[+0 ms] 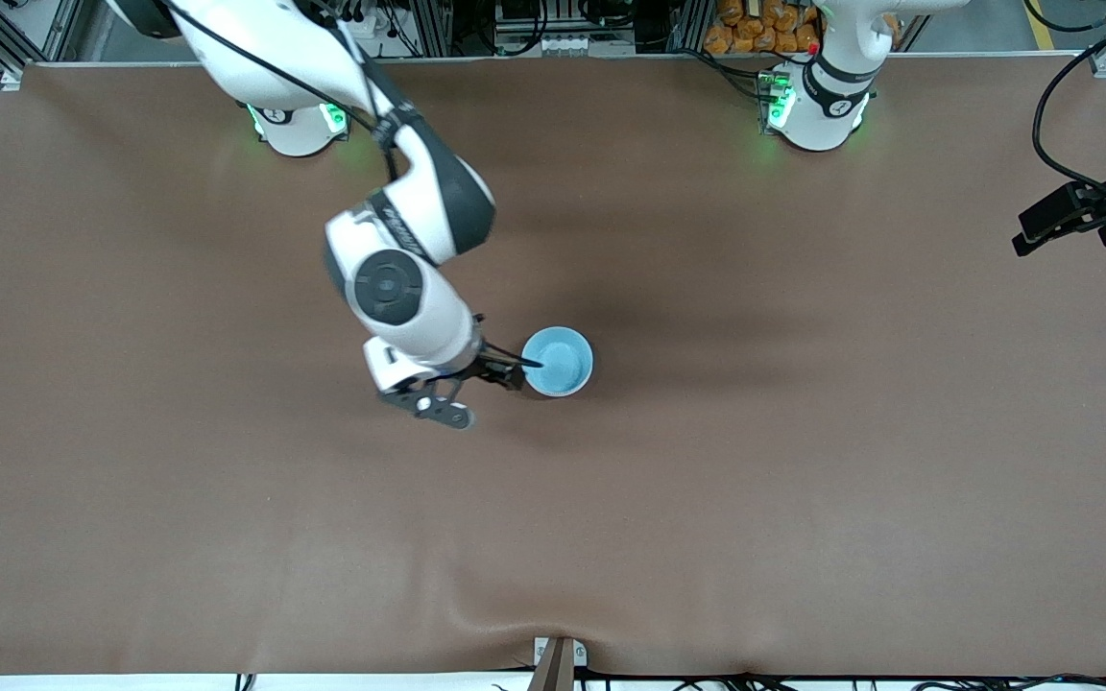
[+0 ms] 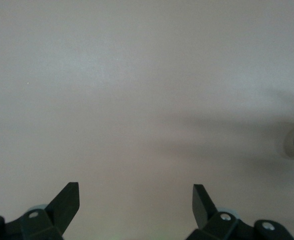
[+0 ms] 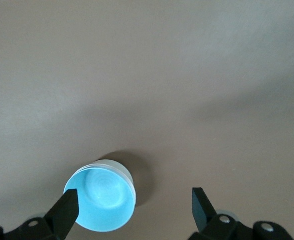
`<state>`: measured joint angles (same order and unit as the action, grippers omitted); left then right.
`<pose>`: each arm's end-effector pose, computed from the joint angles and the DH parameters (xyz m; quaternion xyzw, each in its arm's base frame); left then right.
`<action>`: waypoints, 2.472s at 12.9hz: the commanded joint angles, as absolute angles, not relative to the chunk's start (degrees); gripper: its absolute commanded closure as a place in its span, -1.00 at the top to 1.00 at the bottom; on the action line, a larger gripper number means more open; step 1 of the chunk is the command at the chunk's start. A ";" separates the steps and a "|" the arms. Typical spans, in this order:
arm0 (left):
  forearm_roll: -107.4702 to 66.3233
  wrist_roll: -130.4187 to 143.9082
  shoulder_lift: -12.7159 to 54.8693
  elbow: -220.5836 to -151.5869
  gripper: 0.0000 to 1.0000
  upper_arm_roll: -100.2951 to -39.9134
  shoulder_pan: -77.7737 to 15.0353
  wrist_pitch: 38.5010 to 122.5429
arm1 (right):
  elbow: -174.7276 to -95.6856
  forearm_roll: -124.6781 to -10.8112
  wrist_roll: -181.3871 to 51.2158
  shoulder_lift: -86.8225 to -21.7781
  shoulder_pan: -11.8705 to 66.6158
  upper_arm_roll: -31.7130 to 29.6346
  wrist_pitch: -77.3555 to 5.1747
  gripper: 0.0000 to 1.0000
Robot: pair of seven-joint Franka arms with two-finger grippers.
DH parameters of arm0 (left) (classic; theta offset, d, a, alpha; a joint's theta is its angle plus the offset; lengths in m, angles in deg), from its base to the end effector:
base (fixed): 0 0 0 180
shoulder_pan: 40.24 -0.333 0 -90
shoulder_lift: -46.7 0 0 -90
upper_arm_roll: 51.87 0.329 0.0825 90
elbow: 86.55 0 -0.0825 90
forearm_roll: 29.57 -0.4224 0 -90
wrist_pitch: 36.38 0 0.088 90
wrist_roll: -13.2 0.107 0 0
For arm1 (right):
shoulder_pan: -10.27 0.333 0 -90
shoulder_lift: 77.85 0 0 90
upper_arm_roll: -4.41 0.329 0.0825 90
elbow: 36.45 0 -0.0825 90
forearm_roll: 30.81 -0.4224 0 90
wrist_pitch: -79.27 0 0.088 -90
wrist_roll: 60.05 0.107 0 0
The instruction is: Stack pink and blue bowls on white bowl
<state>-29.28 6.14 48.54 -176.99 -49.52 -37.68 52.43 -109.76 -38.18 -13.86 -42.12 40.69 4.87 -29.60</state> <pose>0.5805 -0.0023 0.6506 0.9982 0.0597 0.0016 0.0033 0.6595 0.4036 0.3854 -0.9860 0.1543 0.0405 0.0485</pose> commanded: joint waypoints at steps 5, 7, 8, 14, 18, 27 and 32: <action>-29.13 7.13 48.19 -176.90 1.00 -49.93 -38.31 52.83 | -105.00 -35.91 -27.88 -48.31 20.05 17.32 -15.24 1.00; -29.13 7.13 48.19 -176.90 1.00 -49.93 -38.31 52.83 | -104.91 -35.73 -27.97 -50.77 16.89 17.15 -14.43 1.00; -29.04 7.13 48.19 -176.90 1.00 -49.93 -38.31 52.92 | -104.91 -34.95 -28.06 -51.74 14.87 17.33 -14.16 1.00; -29.04 7.22 48.19 -176.46 1.00 -49.76 -38.48 52.92 | -105.96 -23.69 -32.10 -62.27 12.21 17.68 -3.89 1.00; -29.30 7.74 48.19 -176.37 1.00 -49.49 -38.49 52.74 | -116.84 -22.81 -34.29 -71.42 9.67 17.68 -4.49 1.00; -29.48 8.10 48.02 -175.67 1.00 -49.49 -38.75 52.48 | -131.29 -27.90 -50.20 -81.81 6.58 11.45 -13.45 1.00; -29.48 7.84 48.02 -175.67 1.00 -49.93 -38.14 52.31 | -126.28 -30.96 -50.82 -79.62 6.32 11.36 -13.10 1.00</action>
<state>-29.28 6.55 48.24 -176.43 -49.55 -38.29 52.77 -128.17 -28.02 -49.90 -80.31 6.78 11.39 -13.29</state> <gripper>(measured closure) 0.000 0.000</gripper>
